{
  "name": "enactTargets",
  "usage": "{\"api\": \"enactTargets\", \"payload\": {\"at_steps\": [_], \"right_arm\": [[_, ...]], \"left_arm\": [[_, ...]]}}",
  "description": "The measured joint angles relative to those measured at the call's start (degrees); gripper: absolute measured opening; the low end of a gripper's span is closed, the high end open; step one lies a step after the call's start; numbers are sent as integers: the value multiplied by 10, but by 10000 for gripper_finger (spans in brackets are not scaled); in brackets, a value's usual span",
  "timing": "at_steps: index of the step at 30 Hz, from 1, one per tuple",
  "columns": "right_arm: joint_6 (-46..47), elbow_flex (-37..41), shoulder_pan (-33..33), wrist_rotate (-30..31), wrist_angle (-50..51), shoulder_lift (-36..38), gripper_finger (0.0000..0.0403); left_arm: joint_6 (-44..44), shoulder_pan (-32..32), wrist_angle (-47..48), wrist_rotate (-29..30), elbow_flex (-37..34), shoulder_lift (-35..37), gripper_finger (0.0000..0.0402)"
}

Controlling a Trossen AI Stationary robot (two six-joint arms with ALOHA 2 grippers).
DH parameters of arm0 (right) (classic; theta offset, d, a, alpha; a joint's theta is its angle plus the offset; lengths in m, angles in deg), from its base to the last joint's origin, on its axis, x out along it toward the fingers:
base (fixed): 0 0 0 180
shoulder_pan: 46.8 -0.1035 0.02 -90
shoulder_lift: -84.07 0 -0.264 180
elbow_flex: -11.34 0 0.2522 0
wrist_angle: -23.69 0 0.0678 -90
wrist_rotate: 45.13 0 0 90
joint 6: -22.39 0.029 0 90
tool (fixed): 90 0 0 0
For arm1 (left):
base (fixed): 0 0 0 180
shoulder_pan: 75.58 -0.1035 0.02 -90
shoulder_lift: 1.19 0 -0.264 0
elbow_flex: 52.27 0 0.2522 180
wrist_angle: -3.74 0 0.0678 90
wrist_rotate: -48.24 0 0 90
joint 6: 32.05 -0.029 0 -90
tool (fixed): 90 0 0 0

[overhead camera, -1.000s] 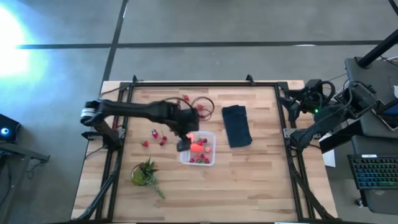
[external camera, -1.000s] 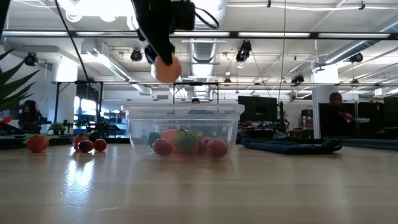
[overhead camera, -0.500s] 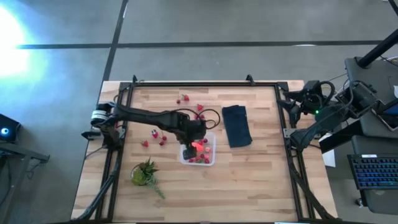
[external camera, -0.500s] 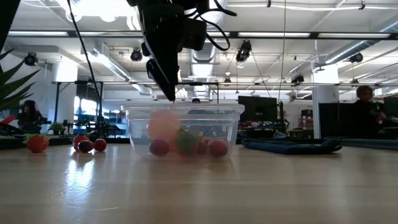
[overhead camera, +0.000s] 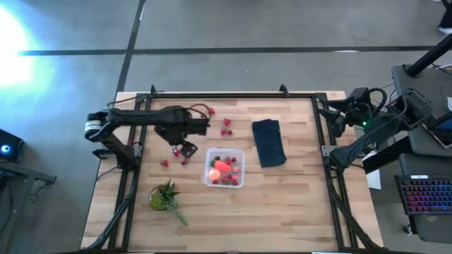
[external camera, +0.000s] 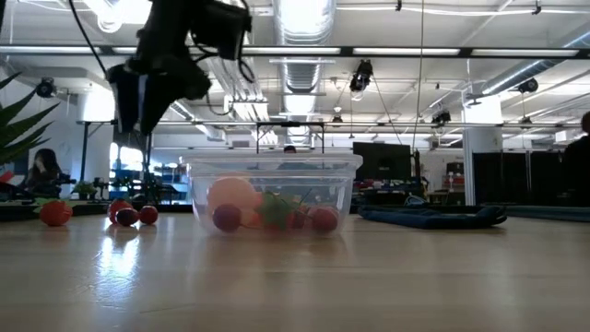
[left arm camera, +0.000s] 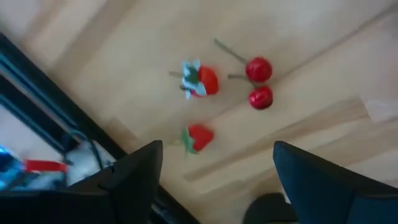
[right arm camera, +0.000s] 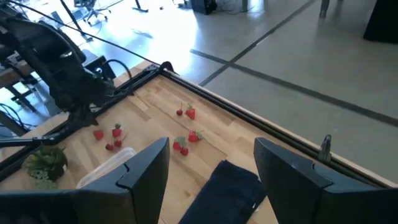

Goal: Pick and placing Produce into tupperware
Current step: Put the red strawberry into the transparent bin

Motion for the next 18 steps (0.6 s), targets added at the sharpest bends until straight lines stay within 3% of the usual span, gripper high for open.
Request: {"api": "enactTargets", "payload": {"at_steps": [10, 18], "right_arm": [[0, 0, 0, 0, 0, -10, 226], [5, 0, 0, 13, 0, -16, 226]], "left_arm": [[-39, 17, -50, -10, -170, 78, 278], [-12, 15, -151, -13, -267, 76, 278]]}}
